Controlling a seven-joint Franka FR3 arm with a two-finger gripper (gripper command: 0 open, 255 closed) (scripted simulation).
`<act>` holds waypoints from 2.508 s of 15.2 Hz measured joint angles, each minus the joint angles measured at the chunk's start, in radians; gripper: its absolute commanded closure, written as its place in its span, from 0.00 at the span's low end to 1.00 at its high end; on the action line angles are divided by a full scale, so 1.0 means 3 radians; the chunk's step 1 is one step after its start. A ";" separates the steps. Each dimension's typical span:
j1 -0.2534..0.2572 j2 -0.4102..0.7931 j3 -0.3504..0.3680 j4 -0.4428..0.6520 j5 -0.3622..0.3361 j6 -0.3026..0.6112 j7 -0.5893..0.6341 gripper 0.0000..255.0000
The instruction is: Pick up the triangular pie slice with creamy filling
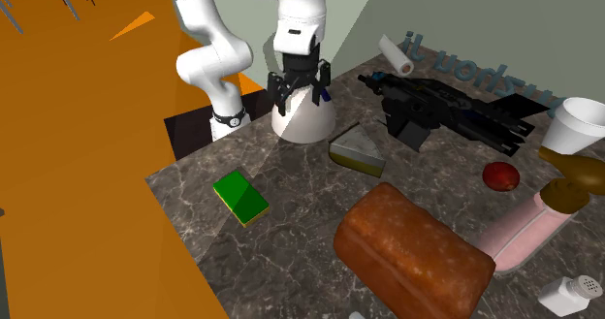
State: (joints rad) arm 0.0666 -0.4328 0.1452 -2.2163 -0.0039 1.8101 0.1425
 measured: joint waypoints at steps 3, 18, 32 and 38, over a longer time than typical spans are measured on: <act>0.0034 0.0404 0.0109 0.0227 0.0025 0.0146 0.0139 0.00; 0.0196 0.1767 0.0364 0.1062 -0.0057 0.0546 0.0573 0.00; 0.0200 0.1800 0.0366 0.0952 -0.0068 0.0699 0.0584 1.00; 0.0197 0.1747 0.0366 0.1097 -0.0051 0.0492 0.0574 1.00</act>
State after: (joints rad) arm 0.1258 0.0913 0.2551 -1.8871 -0.0191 1.9577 0.3145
